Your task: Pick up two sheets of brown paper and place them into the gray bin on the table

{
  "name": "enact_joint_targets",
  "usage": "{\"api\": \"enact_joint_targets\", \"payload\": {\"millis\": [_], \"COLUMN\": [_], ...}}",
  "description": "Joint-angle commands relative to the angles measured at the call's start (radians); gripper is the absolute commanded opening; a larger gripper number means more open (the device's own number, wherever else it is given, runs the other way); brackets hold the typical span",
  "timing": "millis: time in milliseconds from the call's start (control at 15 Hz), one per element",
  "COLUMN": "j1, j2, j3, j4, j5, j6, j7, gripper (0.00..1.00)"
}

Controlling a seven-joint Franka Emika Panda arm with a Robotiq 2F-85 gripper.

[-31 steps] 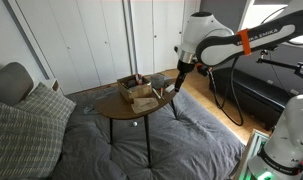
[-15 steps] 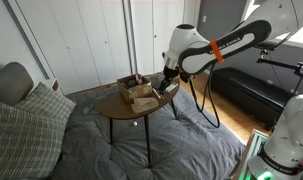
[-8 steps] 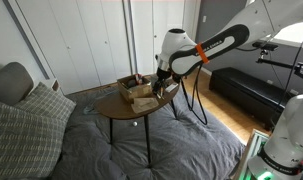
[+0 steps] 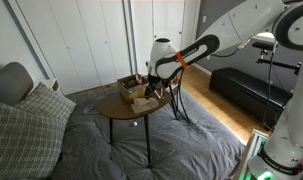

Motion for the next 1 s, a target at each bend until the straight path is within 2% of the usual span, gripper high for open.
{"api": "enact_joint_targets", "payload": {"millis": [0, 467, 933], "j1": [-0.007, -0.026, -0.039], "j2": [0.105, 0.243, 0.316], "j3": [0.010, 0.011, 0.018], "j4": [0.090, 0.186, 0.259], "j5": [0.020, 0.016, 0.021], "j6": [-0.002, 0.011, -0.018], "j7": [-0.026, -0.056, -0.075], "gripper": [1.00, 1.00, 1.00]}}
